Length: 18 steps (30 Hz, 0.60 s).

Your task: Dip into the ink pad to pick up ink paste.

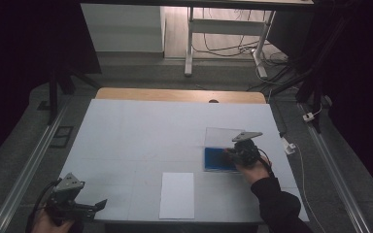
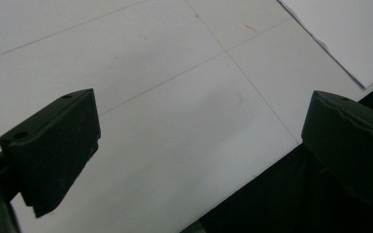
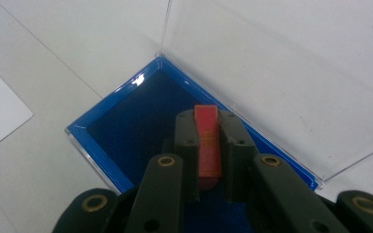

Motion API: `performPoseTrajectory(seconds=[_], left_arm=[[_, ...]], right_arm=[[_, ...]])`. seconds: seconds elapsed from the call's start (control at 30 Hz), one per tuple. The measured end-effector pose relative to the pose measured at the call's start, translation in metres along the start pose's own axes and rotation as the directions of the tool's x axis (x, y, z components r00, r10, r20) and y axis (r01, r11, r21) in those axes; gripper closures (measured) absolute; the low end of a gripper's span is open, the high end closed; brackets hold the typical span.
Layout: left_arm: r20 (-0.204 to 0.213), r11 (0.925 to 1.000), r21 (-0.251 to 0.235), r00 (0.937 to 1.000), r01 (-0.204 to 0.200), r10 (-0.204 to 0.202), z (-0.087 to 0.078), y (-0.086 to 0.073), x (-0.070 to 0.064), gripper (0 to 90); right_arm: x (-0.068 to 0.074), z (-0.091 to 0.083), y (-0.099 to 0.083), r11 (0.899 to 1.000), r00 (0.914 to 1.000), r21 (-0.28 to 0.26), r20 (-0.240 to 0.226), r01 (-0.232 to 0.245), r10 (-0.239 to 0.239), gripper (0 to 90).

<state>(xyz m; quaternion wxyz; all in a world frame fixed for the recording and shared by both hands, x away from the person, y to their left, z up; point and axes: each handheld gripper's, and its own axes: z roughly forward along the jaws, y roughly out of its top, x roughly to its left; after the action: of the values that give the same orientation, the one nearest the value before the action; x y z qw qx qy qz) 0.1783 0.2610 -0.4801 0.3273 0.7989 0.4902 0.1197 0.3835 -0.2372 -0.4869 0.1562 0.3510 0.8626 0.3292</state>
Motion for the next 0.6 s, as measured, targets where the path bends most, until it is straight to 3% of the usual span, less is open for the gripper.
performPoseTrajectory(seconds=[0.6], left_arm=[[0.003, 1.0, -0.005, 1.0, 0.006, -0.006, -0.0007, -0.0006, 0.0005, 1.0]], right_arm=[[-0.0014, -0.0052, 0.0025, 1.0, 0.9998, -0.016, -0.003, -0.02, 0.02, 80.2]])
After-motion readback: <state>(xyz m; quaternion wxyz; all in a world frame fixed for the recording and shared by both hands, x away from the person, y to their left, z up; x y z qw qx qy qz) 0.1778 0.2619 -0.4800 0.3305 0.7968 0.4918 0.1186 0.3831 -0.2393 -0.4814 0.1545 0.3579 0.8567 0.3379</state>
